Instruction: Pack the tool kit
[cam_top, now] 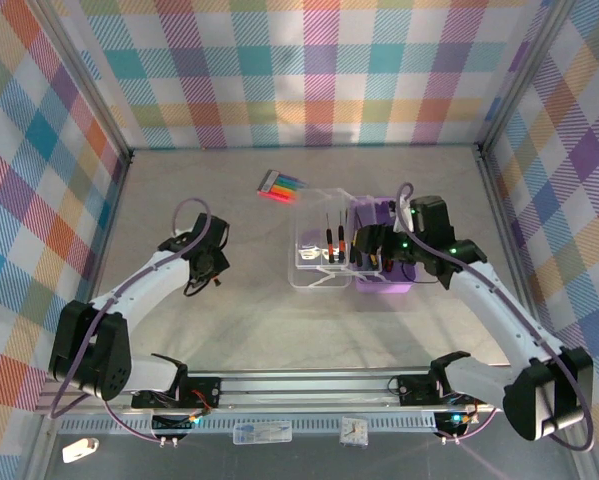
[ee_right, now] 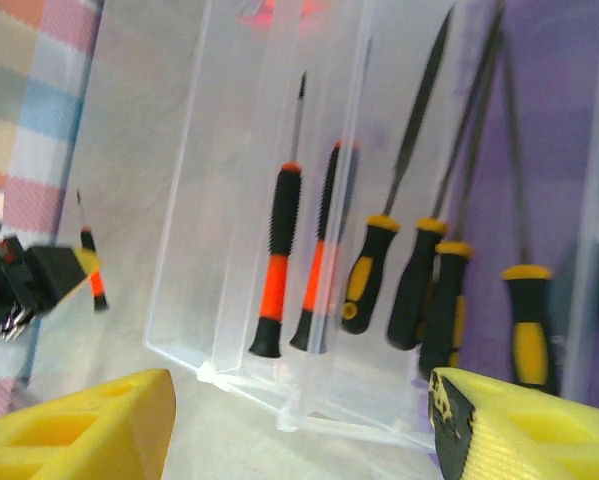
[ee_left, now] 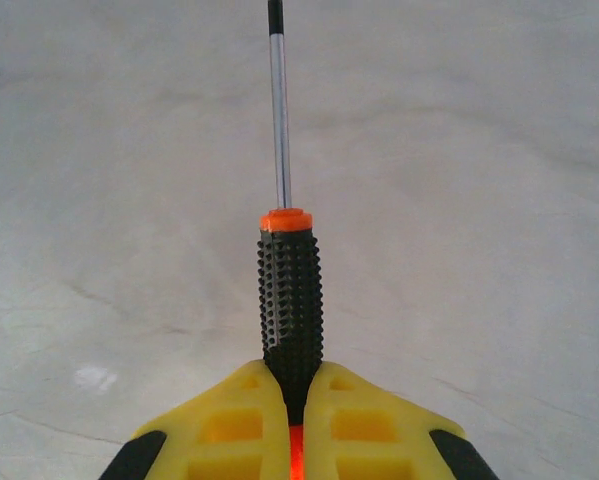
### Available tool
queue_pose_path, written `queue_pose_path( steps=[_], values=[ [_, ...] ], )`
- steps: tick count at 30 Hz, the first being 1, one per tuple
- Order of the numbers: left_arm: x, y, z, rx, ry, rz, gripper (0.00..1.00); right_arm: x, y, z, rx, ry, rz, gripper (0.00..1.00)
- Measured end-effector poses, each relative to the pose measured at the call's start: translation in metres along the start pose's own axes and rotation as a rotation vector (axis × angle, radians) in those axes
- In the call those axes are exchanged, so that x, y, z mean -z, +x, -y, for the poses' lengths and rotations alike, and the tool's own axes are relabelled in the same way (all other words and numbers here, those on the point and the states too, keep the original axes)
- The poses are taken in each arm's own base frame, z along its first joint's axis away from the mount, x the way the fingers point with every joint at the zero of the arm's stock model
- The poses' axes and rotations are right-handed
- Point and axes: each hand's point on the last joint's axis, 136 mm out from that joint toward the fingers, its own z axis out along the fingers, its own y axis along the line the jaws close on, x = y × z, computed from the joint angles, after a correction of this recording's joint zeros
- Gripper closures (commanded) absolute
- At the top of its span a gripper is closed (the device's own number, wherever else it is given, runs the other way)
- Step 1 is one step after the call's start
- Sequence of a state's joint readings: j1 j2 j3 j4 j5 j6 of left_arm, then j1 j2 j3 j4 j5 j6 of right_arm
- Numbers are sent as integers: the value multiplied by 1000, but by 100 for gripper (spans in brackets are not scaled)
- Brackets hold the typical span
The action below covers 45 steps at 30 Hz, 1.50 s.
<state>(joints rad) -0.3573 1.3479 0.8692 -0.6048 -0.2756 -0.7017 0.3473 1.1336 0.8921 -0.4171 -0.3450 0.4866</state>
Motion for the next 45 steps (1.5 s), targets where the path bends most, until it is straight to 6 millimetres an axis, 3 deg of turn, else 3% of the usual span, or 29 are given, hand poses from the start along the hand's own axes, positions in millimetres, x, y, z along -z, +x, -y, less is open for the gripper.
queue_pose_path(
  steps=[3, 10, 14, 21, 27, 35, 43, 45],
  values=[
    [14, -9, 26, -62, 28, 37, 100, -10, 7, -2, -19, -39, -55, 32],
    [39, -14, 75, -182, 66, 72, 100, -11, 8, -2, -18, -40, -59, 32],
    [63, -12, 117, -248, 139, 108, 100, -9, 3, 6, -14, 12, -25, 32],
    [99, 13, 203, -389, 281, 123, 100, 5, -11, 22, -19, 103, 74, 32],
    [105, 47, 267, -491, 376, 78, 100, 9, -11, 50, -74, 194, 110, 32],
    [83, 79, 295, -539, 413, -20, 100, 15, -12, 56, -82, 222, 136, 32],
    [77, 85, 303, -515, 429, -45, 99, 17, -12, 58, -84, 226, 144, 32],
    [77, 85, 303, -506, 427, -43, 95, 17, -11, 58, -85, 228, 141, 32]
  ],
)
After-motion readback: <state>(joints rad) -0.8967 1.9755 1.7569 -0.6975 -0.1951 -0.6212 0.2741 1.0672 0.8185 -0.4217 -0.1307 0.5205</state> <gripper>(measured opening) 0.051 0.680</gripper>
